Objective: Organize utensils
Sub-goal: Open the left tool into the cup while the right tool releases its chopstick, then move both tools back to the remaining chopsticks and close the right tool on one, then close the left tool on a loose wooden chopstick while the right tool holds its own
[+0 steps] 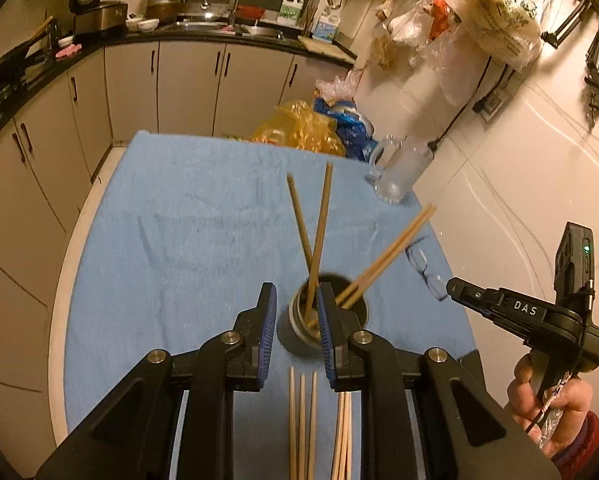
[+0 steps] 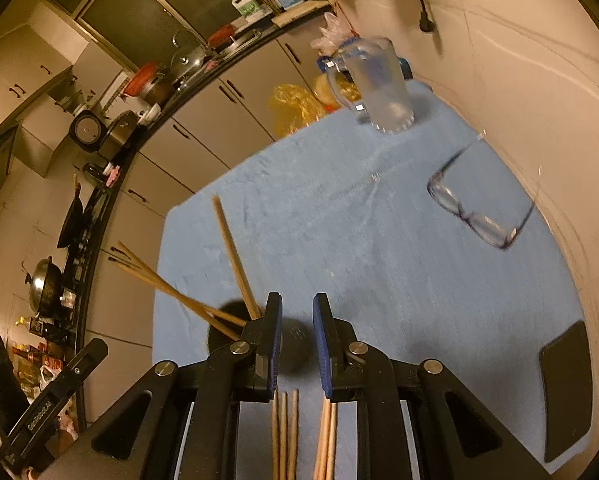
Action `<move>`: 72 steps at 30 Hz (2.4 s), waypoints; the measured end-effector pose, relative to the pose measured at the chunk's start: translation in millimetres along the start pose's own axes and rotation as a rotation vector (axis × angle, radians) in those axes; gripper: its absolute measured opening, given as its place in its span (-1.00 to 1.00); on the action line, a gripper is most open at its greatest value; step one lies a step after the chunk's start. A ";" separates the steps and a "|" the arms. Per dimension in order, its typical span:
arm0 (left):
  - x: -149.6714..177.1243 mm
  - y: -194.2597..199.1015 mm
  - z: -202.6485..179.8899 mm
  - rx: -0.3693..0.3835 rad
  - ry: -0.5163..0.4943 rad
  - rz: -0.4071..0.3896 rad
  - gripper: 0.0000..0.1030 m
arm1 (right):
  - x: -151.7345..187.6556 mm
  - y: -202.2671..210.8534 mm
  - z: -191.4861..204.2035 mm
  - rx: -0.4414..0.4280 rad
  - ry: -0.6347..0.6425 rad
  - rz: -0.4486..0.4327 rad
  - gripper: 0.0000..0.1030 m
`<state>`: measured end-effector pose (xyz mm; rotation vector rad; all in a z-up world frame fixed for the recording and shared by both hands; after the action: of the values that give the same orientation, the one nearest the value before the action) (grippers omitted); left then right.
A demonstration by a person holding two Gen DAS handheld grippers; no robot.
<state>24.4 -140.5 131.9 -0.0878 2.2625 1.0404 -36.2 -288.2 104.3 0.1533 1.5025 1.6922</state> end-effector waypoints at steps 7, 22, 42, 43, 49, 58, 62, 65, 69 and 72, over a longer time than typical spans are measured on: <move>50.6 -14.5 13.9 -0.005 0.032 0.076 -0.62 | 48.0 -31.5 -22.6 0.032 0.003 0.109 -0.67; 157.4 -54.9 33.4 -0.016 0.101 0.264 -0.62 | 138.4 -76.2 -39.8 0.088 0.071 0.281 -0.67; 178.6 -46.2 44.7 -0.033 0.116 0.291 -0.62 | 144.3 -111.1 2.0 0.121 0.154 0.300 -0.68; 179.1 -47.3 44.9 -0.031 0.116 0.293 -0.62 | 145.0 -113.0 1.8 0.129 0.161 0.301 -0.71; 176.4 -56.9 42.9 -0.018 0.114 0.305 -0.62 | 139.0 -105.6 -5.8 0.116 0.174 0.290 -0.88; 171.7 -86.8 38.5 -0.002 0.106 0.340 -0.62 | 130.2 -103.3 -54.3 0.150 0.116 0.304 -0.98; 170.6 -102.2 35.0 0.004 0.092 0.362 -0.62 | 130.2 -102.9 -63.5 0.151 0.107 0.314 -0.98; 169.7 -111.2 34.4 -0.002 0.079 0.375 -0.62 | 128.3 -102.4 -66.1 0.138 0.098 0.326 -0.96; 170.1 -122.7 32.1 -0.005 0.067 0.390 -0.62 | 124.7 -101.2 -73.0 0.119 0.074 0.331 -0.96; 167.1 -126.8 31.1 0.000 0.069 0.390 -0.63 | 121.4 -100.3 -74.8 0.107 0.066 0.333 -0.96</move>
<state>-52.7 -172.8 -63.1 0.3352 2.3979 1.2502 -107.4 -274.5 -54.2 0.4282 1.6894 1.8902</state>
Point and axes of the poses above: each gripper's, at about its wrist camera, not at the fingertips, and y roughly against the way its jaws point, z to its left, x to its underside, the point moved 8 cm from there along -y, roughly the way its jaws point, and after that the axes turned 15 degrees about x, right-handed, at the moved point
